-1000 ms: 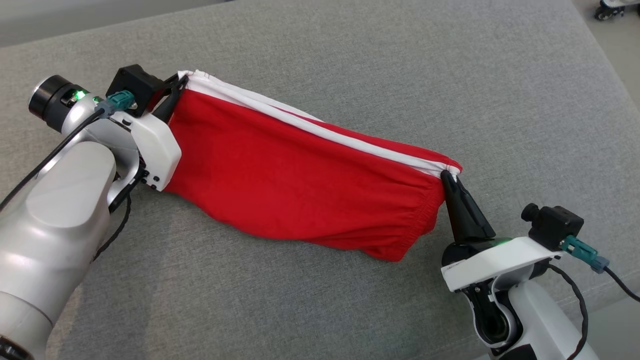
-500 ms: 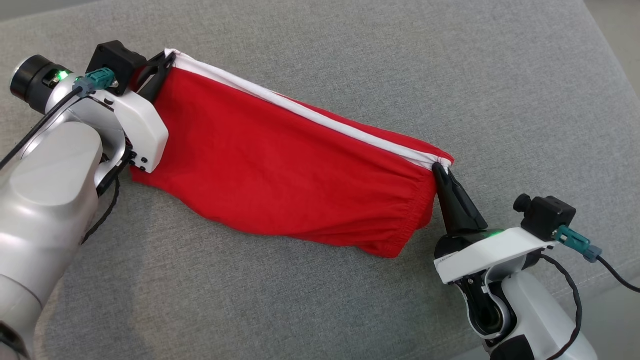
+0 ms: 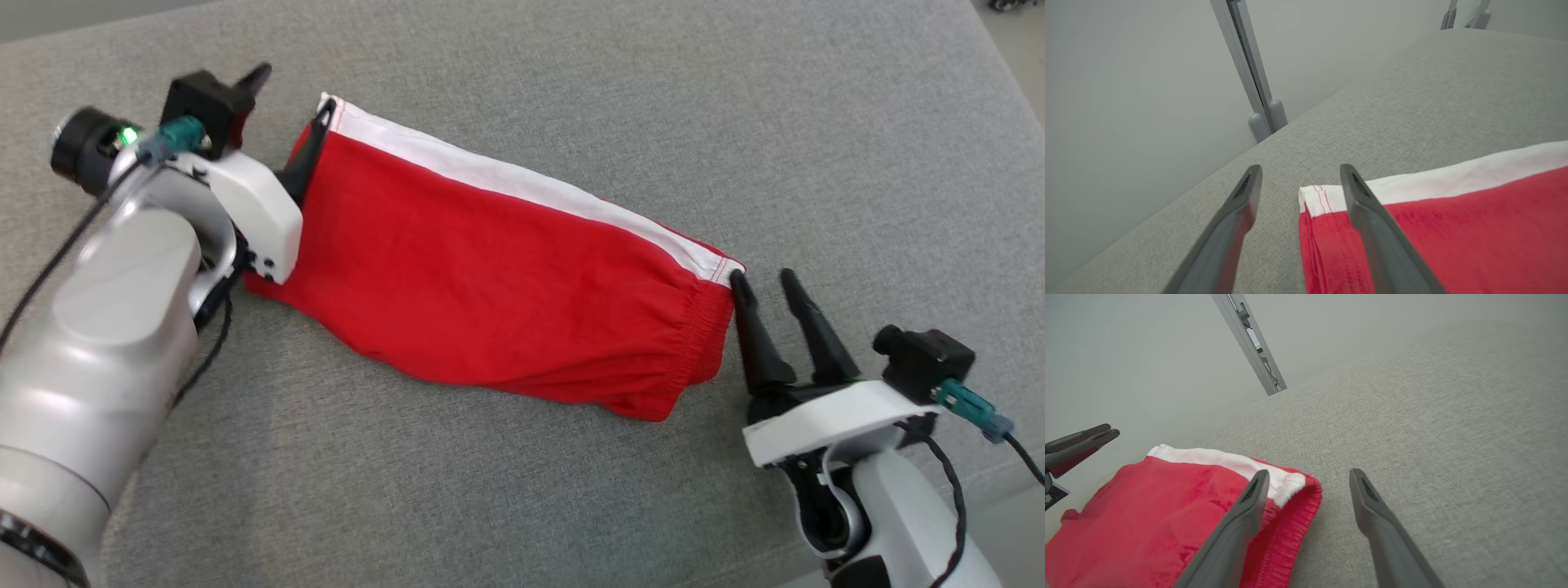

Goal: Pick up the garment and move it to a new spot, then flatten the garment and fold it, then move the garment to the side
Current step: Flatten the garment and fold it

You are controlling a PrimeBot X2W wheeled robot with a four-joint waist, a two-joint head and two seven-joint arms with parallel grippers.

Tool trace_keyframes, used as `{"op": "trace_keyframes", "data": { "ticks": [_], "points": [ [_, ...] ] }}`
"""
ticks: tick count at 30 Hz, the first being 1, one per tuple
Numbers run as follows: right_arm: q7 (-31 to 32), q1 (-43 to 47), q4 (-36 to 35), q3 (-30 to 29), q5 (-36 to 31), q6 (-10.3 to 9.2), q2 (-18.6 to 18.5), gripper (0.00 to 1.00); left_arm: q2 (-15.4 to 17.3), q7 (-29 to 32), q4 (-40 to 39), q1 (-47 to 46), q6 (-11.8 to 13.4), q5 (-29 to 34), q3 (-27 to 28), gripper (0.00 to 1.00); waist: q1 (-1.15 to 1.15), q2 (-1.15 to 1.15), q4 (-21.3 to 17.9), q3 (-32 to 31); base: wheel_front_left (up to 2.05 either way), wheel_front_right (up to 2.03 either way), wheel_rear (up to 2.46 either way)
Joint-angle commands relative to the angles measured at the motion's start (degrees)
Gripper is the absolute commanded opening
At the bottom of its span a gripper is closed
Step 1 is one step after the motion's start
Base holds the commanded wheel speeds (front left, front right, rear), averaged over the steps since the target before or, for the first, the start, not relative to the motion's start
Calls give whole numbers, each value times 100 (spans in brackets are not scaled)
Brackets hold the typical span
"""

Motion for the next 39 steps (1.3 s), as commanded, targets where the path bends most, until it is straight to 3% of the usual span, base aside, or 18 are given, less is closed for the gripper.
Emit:
{"op": "trace_keyframes", "data": {
  "ticks": [1,6,11,27,28,30,39],
  "points": [
    [2,118,-45,-177,-203,0,-39,100,-27,-13,-7,194,81,27,109,100,0,0,54,-79,0,0,0],
    [2,450,-188,-640,-586,0,-34,100,-191,-14,73,639,245,2,401,100,0,0,141,-292,0,0,0],
    [2,644,-195,-799,-655,0,-37,100,-514,71,380,1002,107,-275,577,100,0,0,215,-476,0,0,0],
    [2,725,-152,-732,-679,0,-36,100,-945,1668,1325,784,-82,-617,423,100,0,0,213,-622,0,0,0],
    [2,734,-148,-736,-684,0,-36,100,-963,1757,1342,771,-94,-647,417,77,0,0,208,-622,0,0,0],
    [2,745,-141,-742,-693,0,-36,100,-991,1861,1351,757,-112,-668,397,0,0,0,200,-623,0,0,0],
    [2,778,-137,-821,-712,0,-36,100,-995,1894,1396,871,-97,-762,362,0,0,0,279,-770,0,0,0]
  ]
}}
